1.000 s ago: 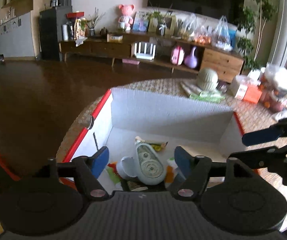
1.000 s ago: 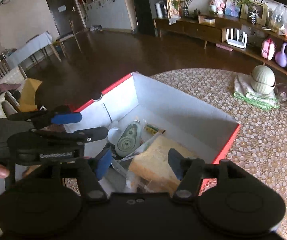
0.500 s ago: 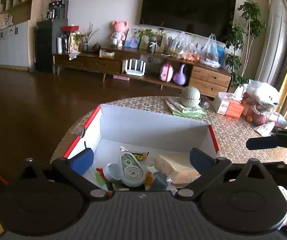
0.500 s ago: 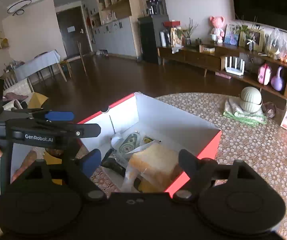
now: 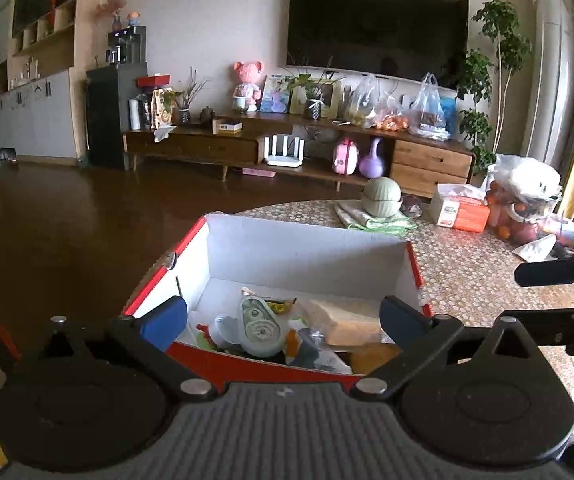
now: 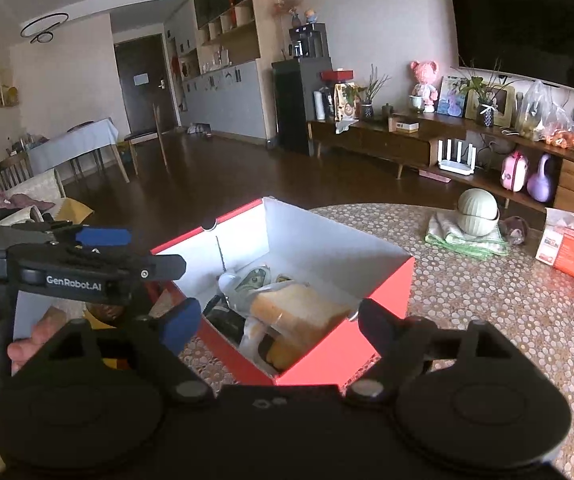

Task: Organize objects

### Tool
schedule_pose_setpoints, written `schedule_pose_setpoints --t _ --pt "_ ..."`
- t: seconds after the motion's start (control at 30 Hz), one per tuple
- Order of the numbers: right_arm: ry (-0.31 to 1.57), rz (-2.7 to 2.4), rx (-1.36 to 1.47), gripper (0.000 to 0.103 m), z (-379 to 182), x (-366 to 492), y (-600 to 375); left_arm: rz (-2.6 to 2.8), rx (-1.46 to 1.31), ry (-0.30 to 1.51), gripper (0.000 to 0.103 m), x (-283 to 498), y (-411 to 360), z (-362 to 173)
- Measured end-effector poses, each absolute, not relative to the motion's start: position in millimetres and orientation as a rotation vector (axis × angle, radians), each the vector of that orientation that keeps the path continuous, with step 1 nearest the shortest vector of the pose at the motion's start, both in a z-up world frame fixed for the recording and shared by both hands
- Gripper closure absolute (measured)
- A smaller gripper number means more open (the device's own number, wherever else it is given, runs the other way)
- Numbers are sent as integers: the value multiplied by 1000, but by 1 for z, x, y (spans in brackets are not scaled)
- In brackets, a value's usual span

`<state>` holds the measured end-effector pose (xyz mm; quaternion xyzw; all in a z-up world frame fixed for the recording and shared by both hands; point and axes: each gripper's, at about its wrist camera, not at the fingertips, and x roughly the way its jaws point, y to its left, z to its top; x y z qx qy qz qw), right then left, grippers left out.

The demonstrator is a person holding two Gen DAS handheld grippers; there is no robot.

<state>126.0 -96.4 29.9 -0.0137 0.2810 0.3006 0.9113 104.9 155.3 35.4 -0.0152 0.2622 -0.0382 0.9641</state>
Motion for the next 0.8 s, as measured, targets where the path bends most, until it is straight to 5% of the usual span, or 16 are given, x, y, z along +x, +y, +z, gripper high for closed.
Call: schedule_pose_setpoints --t 0.8 --pt "603 512 73 17 6 110 -142 -122 21 521 0 91 126 24"
